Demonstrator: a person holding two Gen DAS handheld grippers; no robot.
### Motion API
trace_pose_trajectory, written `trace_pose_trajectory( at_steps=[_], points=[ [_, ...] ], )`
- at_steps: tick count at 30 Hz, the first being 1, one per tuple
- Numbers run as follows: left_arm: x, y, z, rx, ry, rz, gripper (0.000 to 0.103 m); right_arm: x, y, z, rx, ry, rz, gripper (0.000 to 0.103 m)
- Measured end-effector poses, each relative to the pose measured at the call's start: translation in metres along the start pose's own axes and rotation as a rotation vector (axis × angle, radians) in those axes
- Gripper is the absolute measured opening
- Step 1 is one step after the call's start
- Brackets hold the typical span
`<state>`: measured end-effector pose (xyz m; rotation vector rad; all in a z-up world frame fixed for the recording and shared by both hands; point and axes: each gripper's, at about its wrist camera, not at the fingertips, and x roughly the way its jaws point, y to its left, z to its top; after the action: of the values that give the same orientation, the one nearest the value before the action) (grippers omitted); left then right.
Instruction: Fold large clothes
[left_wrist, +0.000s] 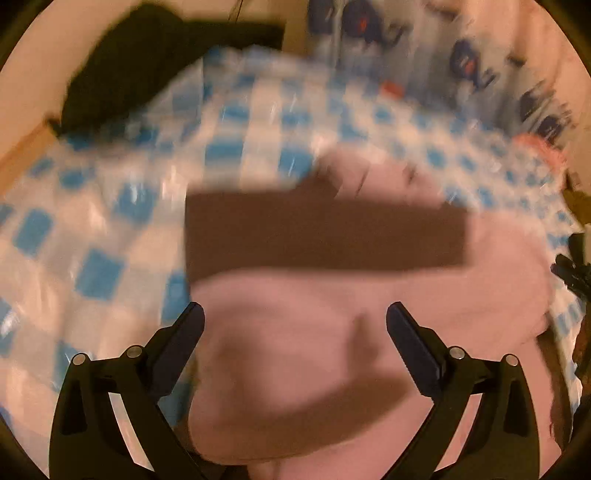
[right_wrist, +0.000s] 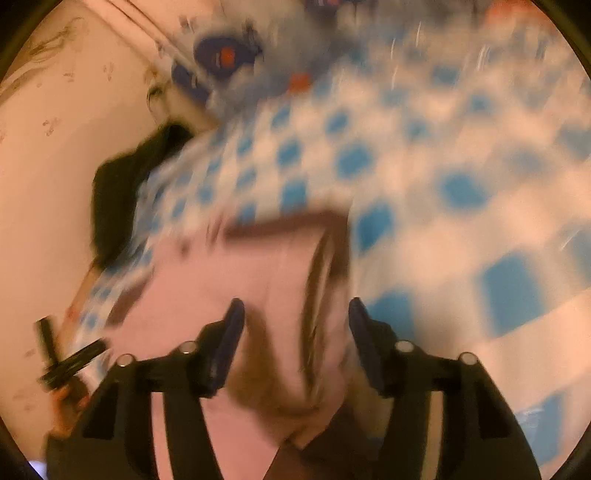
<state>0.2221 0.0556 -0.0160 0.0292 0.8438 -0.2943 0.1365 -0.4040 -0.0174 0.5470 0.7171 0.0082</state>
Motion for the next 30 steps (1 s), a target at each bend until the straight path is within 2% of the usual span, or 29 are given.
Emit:
trace_pose_trajectory(
  at_steps=[1,2,3,4,6,8,9,10,13,16,18,19,20,21,22,23,25,26,28,30],
  points=[
    [-0.008,-0.003,0.005,0.01,-0.047,-0.012,0.095,-0.012,0.016,0.007,-0.053,-0.063,-0.002,0.064],
    [-0.012,-0.007,0.011,0.017,-0.095,-0.026,0.095,-0.016,0.032,0.011,-0.104,-0.095,0.012,0.068],
    [-0.009,-0.009,0.015,0.017,-0.11,-0.04,0.095,-0.013,0.056,0.014,-0.181,-0.105,0.039,0.072],
    [0.0,-0.01,0.019,0.009,-0.097,-0.045,0.095,-0.006,0.07,0.013,-0.232,-0.09,0.036,0.074],
    [0.029,-0.007,0.02,-0.021,-0.027,-0.026,0.095,0.033,0.095,0.01,-0.34,0.004,-0.029,0.075],
    [0.07,-0.001,0.01,-0.021,0.076,-0.008,0.095,0.098,0.086,-0.004,-0.38,0.185,-0.154,0.074],
    [0.079,0.001,0.005,-0.014,0.083,-0.023,0.095,0.121,0.073,-0.014,-0.36,0.252,-0.139,0.074],
    [0.084,0.002,0.002,-0.01,0.075,-0.021,0.095,0.134,0.062,-0.02,-0.344,0.258,-0.118,0.074],
    [0.07,-0.005,0.005,0.011,0.064,0.021,0.095,0.128,0.068,-0.014,-0.353,0.257,-0.147,0.074],
    [0.028,-0.011,0.002,0.048,-0.062,-0.018,0.095,0.074,0.092,-0.015,-0.432,0.127,-0.098,0.076],
    [0.023,-0.01,-0.009,0.065,-0.062,-0.01,0.095,0.055,0.098,-0.027,-0.492,0.09,-0.131,0.079],
    [0.03,-0.008,-0.015,0.074,-0.032,0.003,0.095,0.059,0.092,-0.036,-0.524,0.115,-0.199,0.079],
    [0.052,-0.002,-0.023,0.075,0.044,0.006,0.095,0.074,0.082,-0.041,-0.533,0.163,-0.251,0.083],
    [0.067,0.003,-0.029,0.061,0.09,-0.016,0.096,0.097,0.067,-0.046,-0.501,0.245,-0.242,0.091],
    [0.077,0.007,-0.031,0.049,0.115,-0.02,0.096,0.12,0.041,-0.048,-0.379,0.326,-0.165,0.094],
    [0.075,0.007,-0.028,0.043,0.121,-0.015,0.096,0.125,0.031,-0.045,-0.319,0.34,-0.129,0.096],
    [0.058,0.004,-0.021,0.017,0.138,0.016,0.096,0.119,0.037,-0.035,-0.299,0.354,-0.138,0.095],
    [0.037,0.002,-0.02,0.019,0.13,0.014,0.096,0.109,0.041,-0.032,-0.302,0.343,-0.127,0.095],
    [-0.003,0.006,-0.026,0.034,0.11,0.012,0.096,0.071,0.045,-0.027,-0.297,0.312,-0.052,0.095],
    [-0.061,0.022,-0.047,0.019,0.097,-0.017,0.096,0.031,0.038,-0.029,-0.269,0.297,0.019,0.095]
  ],
)
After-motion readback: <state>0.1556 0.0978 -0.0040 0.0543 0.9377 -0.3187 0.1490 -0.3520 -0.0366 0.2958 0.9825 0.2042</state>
